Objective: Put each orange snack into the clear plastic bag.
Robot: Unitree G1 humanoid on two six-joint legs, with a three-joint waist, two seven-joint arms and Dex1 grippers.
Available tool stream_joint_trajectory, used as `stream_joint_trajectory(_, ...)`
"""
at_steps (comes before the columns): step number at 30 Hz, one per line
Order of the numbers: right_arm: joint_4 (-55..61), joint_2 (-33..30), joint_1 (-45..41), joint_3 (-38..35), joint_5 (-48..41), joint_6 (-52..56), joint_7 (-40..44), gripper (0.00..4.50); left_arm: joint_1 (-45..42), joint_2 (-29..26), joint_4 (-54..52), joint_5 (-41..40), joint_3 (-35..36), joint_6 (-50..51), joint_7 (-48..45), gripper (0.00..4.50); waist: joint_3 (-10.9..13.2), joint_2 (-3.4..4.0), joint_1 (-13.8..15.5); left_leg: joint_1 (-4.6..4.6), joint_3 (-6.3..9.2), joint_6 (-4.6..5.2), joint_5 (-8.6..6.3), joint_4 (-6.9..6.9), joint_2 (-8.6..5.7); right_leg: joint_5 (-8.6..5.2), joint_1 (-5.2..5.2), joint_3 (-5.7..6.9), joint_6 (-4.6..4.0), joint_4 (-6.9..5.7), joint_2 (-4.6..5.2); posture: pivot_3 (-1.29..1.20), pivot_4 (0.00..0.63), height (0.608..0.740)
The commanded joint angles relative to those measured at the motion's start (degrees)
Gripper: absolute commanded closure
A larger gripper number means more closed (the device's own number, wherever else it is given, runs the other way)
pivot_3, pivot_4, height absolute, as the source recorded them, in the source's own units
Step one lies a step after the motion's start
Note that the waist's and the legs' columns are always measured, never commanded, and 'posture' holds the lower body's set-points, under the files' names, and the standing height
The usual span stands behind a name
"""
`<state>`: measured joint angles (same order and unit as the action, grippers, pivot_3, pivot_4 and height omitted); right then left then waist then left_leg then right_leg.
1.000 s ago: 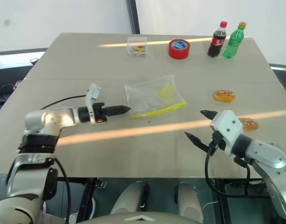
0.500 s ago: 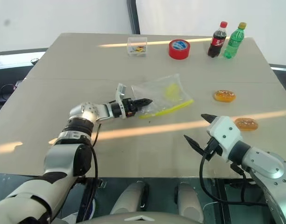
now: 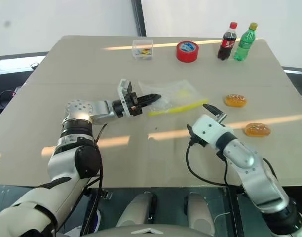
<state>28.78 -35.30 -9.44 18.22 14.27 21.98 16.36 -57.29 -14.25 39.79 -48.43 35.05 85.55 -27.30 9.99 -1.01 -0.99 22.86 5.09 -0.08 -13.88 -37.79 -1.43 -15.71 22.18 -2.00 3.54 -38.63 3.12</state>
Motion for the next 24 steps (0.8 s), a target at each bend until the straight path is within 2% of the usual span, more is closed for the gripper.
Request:
stream_joint_trajectory(1, -7.33, 2.24, -5.03, 3.22, 9.74, -4.94, -5.20, 0.00, -1.19, 1.80, -6.22, -3.55, 5.42, 5.57, 5.46, 4.43, 0.00, 0.00, -0.01, 0.00, -0.03, -0.02, 0.01, 0.00, -0.01, 0.00, 0.02, -0.04, 0.00, -0.01, 0.01, 0.00, 0.150, 0.740)
stream_joint_trajectory(7, -19.09, 5.74, -13.57, 3.41, 18.80, -9.08, -11.36, 0.00, 1.01, 2.52, -11.53, -8.77, 6.16, 6.95, 11.62, 4.43, 0.01, -0.01, -0.03, 0.06, -0.21, -0.15, 0.09, 0.01, 0.02, 0.01, 0.32, -0.34, -0.02, -0.30, 0.01, 0.00, 0.150, 0.740)
stream_joint_trajectory(16, -15.88, 7.85, -11.07, 1.07, 22.78, -9.94, -11.80, 0.00, 2.94, 2.87, -15.10, -13.94, 9.11, 6.95, 18.19, 4.43, 0.01, -0.01, 0.02, 0.13, -0.27, -0.16, 0.09, 0.05, 0.03, 0.02, 0.42, -0.41, -0.02, -0.28, 0.00, 0.00, 0.150, 0.740)
stream_joint_trajectory(20, -20.14, 9.41, -13.03, 3.17, 23.14, -13.80, -11.34, 0.00, 4.17, 3.34, -16.20, -18.08, 8.22, 6.95, 20.30, 4.43, 0.01, -0.02, -0.16, 0.08, -0.31, -0.16, 0.09, 0.05, 0.03, 0.02, 0.42, -0.45, -0.02, -0.32, -0.01, 0.00, 0.150, 0.740)
stream_joint_trajectory(24, -25.44, 10.04, -15.83, 3.04, 22.89, -17.70, -11.45, 0.00, 5.57, 1.51, -16.52, -21.96, 5.46, 6.95, 21.17, 4.43, 0.01, -0.02, -0.16, 0.07, -0.31, -0.17, 0.10, 0.05, 0.03, 0.02, 0.42, -0.45, -0.03, -0.32, 0.00, 0.00, 0.150, 0.740)
